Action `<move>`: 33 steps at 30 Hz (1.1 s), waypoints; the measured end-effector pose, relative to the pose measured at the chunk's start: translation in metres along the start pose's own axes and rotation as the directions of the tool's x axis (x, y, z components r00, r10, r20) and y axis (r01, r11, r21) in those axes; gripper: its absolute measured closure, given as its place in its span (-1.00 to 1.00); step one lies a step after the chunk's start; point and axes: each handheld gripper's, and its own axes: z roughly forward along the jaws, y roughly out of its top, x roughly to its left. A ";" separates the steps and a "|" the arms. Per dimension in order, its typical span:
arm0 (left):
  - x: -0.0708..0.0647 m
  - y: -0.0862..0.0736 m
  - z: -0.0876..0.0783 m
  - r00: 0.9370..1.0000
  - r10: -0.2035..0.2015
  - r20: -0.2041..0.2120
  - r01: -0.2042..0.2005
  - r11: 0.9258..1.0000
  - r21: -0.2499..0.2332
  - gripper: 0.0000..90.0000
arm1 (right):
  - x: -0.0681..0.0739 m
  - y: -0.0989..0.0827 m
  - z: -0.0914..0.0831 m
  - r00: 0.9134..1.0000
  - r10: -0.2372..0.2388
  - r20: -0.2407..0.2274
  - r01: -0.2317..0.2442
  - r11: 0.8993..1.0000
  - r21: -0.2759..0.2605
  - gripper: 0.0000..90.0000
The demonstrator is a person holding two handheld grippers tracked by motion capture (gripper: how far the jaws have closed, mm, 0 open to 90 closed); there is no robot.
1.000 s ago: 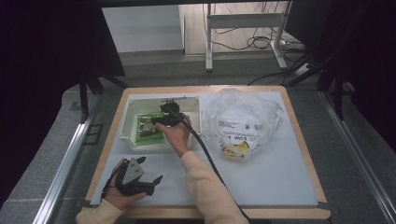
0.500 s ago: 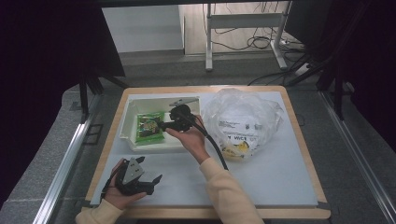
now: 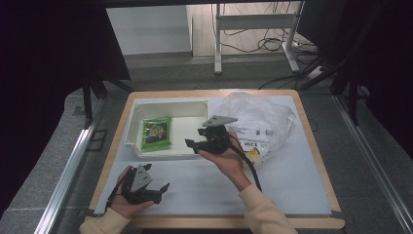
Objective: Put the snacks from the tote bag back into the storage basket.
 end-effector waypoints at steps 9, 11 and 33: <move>-0.001 0.000 0.001 1.000 -0.014 -0.014 0.014 1.000 -0.007 -0.79 | 0.000 -0.033 -0.044 0.999 -0.022 0.039 0.022 1.000 0.012 -0.22; -0.001 0.000 0.000 1.000 -0.013 -0.010 0.013 1.000 -0.012 -0.79 | -0.001 -0.043 -0.054 0.999 -0.015 0.047 0.014 1.000 0.015 -0.22; 0.002 0.000 -0.002 1.000 -0.023 0.000 0.023 0.999 -0.022 -0.79 | -0.006 -0.091 -0.082 0.996 0.015 0.088 -0.021 0.998 0.057 -0.20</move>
